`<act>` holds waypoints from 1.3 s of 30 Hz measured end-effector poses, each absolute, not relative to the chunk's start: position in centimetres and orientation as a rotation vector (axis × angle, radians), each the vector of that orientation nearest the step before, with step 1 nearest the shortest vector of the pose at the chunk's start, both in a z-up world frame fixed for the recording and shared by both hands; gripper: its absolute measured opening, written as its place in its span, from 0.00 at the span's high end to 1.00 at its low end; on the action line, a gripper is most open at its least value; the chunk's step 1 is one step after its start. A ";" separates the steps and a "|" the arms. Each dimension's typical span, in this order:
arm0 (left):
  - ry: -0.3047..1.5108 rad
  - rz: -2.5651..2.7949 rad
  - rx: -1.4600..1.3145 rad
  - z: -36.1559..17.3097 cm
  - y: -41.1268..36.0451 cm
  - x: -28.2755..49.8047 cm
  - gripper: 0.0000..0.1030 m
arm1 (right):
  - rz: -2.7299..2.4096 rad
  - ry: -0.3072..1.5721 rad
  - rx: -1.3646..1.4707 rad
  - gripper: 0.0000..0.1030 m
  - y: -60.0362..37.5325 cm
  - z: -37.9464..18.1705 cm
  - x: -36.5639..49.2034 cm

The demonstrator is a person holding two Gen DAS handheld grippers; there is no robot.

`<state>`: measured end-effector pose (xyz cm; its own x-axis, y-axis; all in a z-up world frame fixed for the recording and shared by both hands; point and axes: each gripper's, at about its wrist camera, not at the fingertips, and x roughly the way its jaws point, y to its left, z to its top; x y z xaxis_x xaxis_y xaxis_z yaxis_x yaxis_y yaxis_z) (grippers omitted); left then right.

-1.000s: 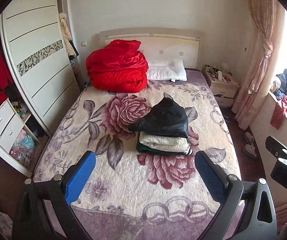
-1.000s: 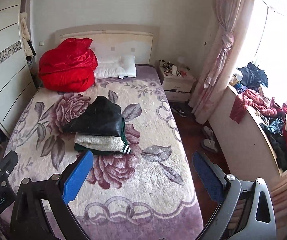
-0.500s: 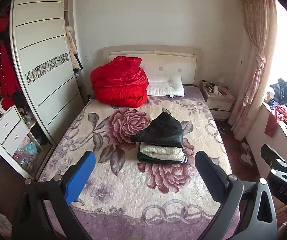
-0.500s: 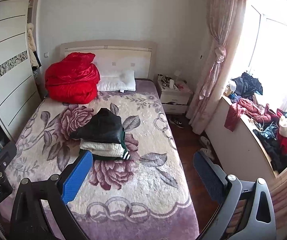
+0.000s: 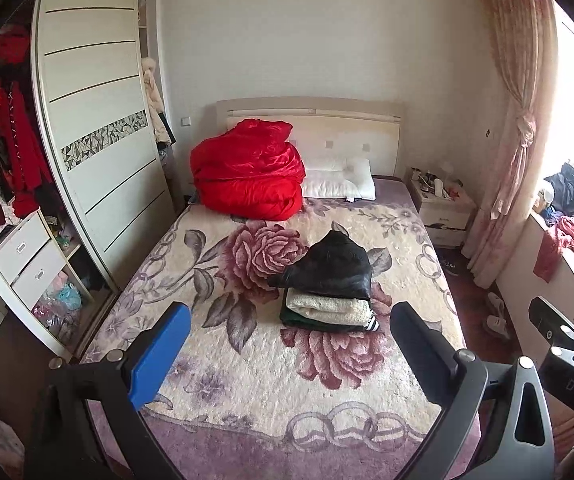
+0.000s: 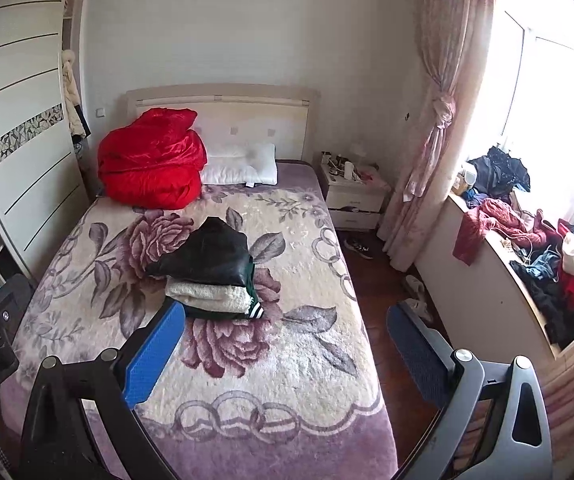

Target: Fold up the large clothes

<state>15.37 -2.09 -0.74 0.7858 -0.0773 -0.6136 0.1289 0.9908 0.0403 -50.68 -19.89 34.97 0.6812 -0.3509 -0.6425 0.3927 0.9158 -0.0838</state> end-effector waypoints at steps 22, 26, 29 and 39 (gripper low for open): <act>0.647 -0.113 0.087 -0.2 -2.8 15.1 0.01 | -0.377 0.683 0.065 0.01 -20.8 35.3 -49.1; 0.641 -0.115 0.090 -0.1 -3.0 15.0 0.01 | -0.379 0.680 0.067 0.01 -20.8 35.2 -49.6; 0.640 -0.111 0.094 0.0 -3.1 14.9 0.01 | -0.380 0.679 0.067 0.01 -21.1 35.2 -49.5; 0.634 -0.105 0.097 0.3 -2.8 14.6 0.01 | -0.376 0.680 0.073 0.01 -21.5 35.1 -49.8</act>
<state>14.64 -2.81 0.27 0.8006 -0.0683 -0.5952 0.1274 0.9902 0.0578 -49.76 -21.45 35.14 0.7132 -0.3154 -0.6259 0.3625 0.9303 -0.0557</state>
